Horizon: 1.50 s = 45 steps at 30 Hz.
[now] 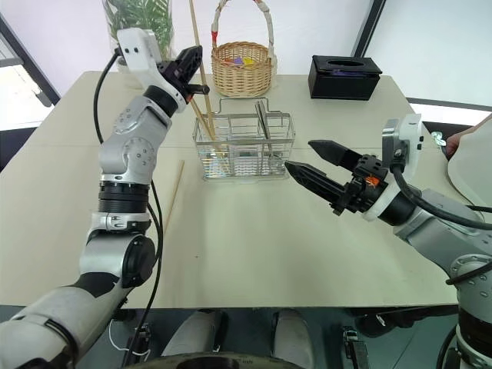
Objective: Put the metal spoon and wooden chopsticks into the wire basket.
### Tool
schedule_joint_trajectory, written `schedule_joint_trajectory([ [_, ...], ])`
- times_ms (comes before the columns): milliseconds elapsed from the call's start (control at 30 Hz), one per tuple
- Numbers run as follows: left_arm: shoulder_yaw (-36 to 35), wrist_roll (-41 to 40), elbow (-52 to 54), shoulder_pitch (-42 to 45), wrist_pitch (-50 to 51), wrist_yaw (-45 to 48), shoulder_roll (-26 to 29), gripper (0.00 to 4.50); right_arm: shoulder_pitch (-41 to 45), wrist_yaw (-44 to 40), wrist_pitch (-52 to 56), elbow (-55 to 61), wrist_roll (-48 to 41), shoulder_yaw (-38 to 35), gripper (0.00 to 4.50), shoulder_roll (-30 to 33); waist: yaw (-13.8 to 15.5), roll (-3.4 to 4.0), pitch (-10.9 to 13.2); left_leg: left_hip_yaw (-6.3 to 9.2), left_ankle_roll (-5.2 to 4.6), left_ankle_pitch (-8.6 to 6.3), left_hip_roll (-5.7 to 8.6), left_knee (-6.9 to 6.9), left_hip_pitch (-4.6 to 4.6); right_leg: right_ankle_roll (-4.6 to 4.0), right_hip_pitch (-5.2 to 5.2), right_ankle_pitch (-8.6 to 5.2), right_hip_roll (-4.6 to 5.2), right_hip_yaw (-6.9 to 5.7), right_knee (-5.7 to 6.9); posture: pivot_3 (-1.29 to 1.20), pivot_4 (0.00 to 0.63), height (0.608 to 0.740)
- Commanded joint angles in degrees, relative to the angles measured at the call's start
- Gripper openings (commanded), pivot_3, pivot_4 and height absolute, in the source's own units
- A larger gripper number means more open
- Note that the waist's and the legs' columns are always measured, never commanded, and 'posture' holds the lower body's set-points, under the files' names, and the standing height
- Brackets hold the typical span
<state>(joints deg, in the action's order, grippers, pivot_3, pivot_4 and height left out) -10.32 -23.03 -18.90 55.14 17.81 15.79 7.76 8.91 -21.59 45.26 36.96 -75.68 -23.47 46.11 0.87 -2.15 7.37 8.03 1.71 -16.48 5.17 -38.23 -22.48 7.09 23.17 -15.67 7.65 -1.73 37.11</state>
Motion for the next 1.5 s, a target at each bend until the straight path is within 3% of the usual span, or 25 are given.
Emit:
schedule_joint_trajectory([
  [33,-0.29,-1.28,2.52,-0.32,-0.90,1.01,-1.00,1.18,0.45,0.66,-1.60,1.28,-1.21,-1.99,3.96,0.50,-0.02,0.00,0.00,0.00,0.00,0.00,0.00,0.00,0.00,0.00,0.00,0.00,0.00,0.00,0.00,0.00,0.150,0.650],
  [233,-1.45,-2.82,5.41,-0.49,1.95,0.31,0.09,4.26,0.63,0.66,-1.89,0.42,-0.69,-1.69,3.96,0.35,-0.03,0.00,0.00,0.00,0.00,0.00,0.00,0.01,-0.01,0.00,0.02,0.00,0.00,-0.02,-0.01,0.00,0.150,0.650],
  [267,-1.69,-3.11,6.10,-0.51,2.60,0.24,0.46,4.47,0.78,0.61,-1.91,0.24,-0.57,-1.53,3.96,0.31,-0.04,0.00,0.00,0.00,-0.01,0.00,0.00,0.01,-0.01,0.00,0.01,0.00,-0.01,-0.02,-0.01,0.00,0.150,0.650],
  [467,-5.29,-6.20,12.89,3.58,13.94,-2.71,8.54,4.47,2.66,0.00,-2.20,-1.26,0.70,-0.02,3.96,0.07,-0.09,0.03,0.02,0.02,-0.01,0.00,-0.01,0.02,0.02,0.00,0.02,0.00,-0.04,-0.03,0.03,0.00,0.150,0.650],
  [633,-7.79,-6.45,4.98,9.62,33.74,-6.88,19.92,4.47,2.90,-1.18,-2.57,-1.35,2.27,1.44,3.96,-0.39,-0.15,0.09,0.01,0.05,-0.01,0.00,0.00,0.05,0.07,0.01,0.03,-0.01,-0.19,-0.03,0.05,0.00,0.150,0.650],
  [767,-2.69,-2.69,-0.41,9.44,43.54,-4.40,26.98,4.47,2.63,-2.44,-3.20,-1.69,4.04,2.83,3.96,-0.95,-0.15,0.14,0.02,0.04,-0.02,-0.01,0.01,0.10,0.14,0.02,0.03,-0.01,-0.25,0.00,0.10,0.00,0.150,0.650],
  [900,7.96,1.82,-1.63,6.66,50.16,0.60,31.30,4.47,2.98,-2.97,-3.94,-2.41,5.37,3.75,3.96,-2.15,0.01,0.03,0.06,0.15,0.01,0.01,0.00,0.09,0.08,0.01,0.06,-0.01,-0.27,-0.01,0.09,0.00,0.150,0.650],
  [1067,13.16,3.33,-1.92,3.47,56.80,2.65,29.52,4.47,3.08,-2.90,-4.02,-1.53,6.11,5.12,3.96,-3.74,-0.11,0.09,0.08,0.11,0.01,0.00,0.02,0.11,0.06,0.01,0.08,-0.01,-0.07,0.02,0.07,0.00,0.150,0.650],
  [1233,9.57,3.07,-6.56,4.57,61.41,1.66,23.28,4.47,3.85,-2.15,-3.53,-2.03,5.94,5.28,3.96,-4.24,-0.01,0.09,0.09,0.12,0.01,0.00,0.02,0.12,0.01,0.00,0.10,-0.01,-0.02,0.03,0.06,0.00,0.150,0.650],
  [1500,9.66,4.06,-9.86,5.19,61.96,2.76,20.12,4.47,2.77,-0.55,-3.48,-1.34,4.62,4.45,3.96,-4.46,-0.12,0.10,0.09,0.08,0.02,0.00,-0.01,0.16,0.01,0.01,0.16,-0.01,-0.02,0.03,0.05,0.00,0.150,0.650],
])
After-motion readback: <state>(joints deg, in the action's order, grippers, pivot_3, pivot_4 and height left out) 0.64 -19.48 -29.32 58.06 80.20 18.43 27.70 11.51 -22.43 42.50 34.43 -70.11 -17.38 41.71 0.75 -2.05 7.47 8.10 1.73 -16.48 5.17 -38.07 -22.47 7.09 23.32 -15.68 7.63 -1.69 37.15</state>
